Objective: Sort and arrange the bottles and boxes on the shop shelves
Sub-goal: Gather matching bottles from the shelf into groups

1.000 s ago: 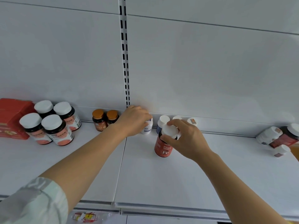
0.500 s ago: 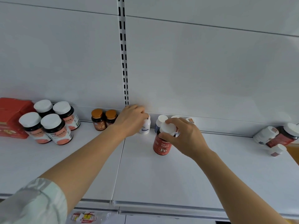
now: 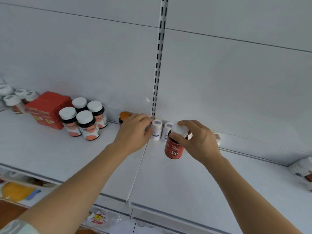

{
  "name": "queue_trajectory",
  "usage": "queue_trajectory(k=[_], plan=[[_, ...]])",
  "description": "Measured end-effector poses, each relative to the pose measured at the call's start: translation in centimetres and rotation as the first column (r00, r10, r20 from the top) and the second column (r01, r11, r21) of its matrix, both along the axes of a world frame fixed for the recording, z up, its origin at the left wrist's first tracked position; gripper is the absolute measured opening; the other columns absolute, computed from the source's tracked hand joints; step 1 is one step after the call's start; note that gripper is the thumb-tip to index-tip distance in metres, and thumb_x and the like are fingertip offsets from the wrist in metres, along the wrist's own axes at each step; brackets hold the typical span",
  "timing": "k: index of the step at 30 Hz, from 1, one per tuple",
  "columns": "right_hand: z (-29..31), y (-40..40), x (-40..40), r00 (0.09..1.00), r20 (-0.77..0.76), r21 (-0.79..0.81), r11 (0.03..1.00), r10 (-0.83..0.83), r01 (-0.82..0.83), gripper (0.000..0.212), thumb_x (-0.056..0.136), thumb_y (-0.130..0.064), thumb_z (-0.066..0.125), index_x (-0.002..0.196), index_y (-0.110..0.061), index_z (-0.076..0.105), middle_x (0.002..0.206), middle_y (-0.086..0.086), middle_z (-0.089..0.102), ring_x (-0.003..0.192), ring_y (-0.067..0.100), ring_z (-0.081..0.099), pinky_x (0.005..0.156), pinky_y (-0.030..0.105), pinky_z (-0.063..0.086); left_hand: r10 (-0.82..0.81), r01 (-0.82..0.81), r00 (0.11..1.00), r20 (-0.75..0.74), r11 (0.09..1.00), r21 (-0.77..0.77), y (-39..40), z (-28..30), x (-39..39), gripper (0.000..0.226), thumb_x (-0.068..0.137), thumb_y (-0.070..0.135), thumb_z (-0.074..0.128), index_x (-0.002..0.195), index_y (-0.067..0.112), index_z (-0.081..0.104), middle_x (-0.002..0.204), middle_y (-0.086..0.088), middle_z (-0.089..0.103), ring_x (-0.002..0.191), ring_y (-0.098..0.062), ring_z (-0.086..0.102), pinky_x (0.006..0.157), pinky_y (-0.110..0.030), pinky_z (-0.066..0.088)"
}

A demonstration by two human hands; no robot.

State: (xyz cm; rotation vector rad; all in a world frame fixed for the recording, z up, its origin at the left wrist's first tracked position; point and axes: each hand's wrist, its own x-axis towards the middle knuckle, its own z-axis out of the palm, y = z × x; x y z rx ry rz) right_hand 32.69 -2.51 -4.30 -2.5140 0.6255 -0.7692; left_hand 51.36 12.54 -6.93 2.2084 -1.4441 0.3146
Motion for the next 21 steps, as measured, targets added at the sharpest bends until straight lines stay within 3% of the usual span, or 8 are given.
queue_trajectory(k=[3,7,10,18,21], plan=[[0.1,2.0,1.8,0.998,0.036,0.000,0.999,0.054,-0.054,0.046,0.077,-0.059,0.066,0.109,-0.026,0.067,0.104,-0.008,0.066,0.085,0.015,0.059,0.070,0.033,0.053,0.062,-0.062,0.998,0.008,0.997,-0.051,3.0,0.1,0.1,0.026,0.090,0.024,0.060,0.110,0.011,0.067,0.110,-0.002,0.066,0.103,-0.025,0.059,0.085,-0.040,0.051],[0.7,6.0,3.8,0.994,0.063,0.020,0.995,0.094,-0.095,0.038,0.079,-0.046,0.074,0.111,-0.026,0.067,0.110,-0.007,0.065,0.081,0.012,0.059,0.069,0.027,0.051,0.111,-0.108,0.994,0.023,0.988,-0.111,7.4,0.8,0.7,0.033,0.091,0.030,0.051,0.114,0.012,0.066,0.109,-0.004,0.065,0.102,-0.025,0.059,0.086,-0.039,0.049],[1.6,9.6,5.7,0.988,0.080,-0.014,0.991,0.135,-0.135,0.039,0.079,-0.048,0.073,0.110,-0.026,0.068,0.109,-0.006,0.066,0.084,0.011,0.059,0.069,0.031,0.054,0.164,-0.158,0.986,0.032,0.978,-0.140,11.4,1.3,1.7,0.035,0.091,0.032,0.053,0.115,0.011,0.066,0.111,-0.005,0.065,0.104,-0.025,0.058,0.091,-0.038,0.047],[2.5,23.5,13.6,0.962,0.128,-0.093,0.968,0.242,-0.231,0.050,0.078,-0.061,0.065,0.107,-0.022,0.073,0.100,-0.005,0.068,0.078,0.006,0.055,0.071,0.017,0.043,0.273,-0.273,0.962,0.005,0.961,-0.049,26.2,2.3,7.2,0.044,0.090,0.042,0.048,0.119,0.014,0.065,0.116,-0.002,0.064,0.110,-0.026,0.056,0.091,-0.042,0.048],[2.3,28.7,17.3,0.952,0.117,-0.041,0.959,0.284,-0.281,0.048,0.077,-0.057,0.072,0.109,-0.021,0.072,0.097,-0.006,0.066,0.077,0.011,0.057,0.067,0.021,0.043,0.335,-0.335,0.942,-0.007,0.942,-0.019,31.8,2.4,9.5,0.049,0.090,0.044,0.047,0.123,0.013,0.063,0.123,-0.006,0.063,0.116,-0.027,0.054,0.094,-0.042,0.048]])
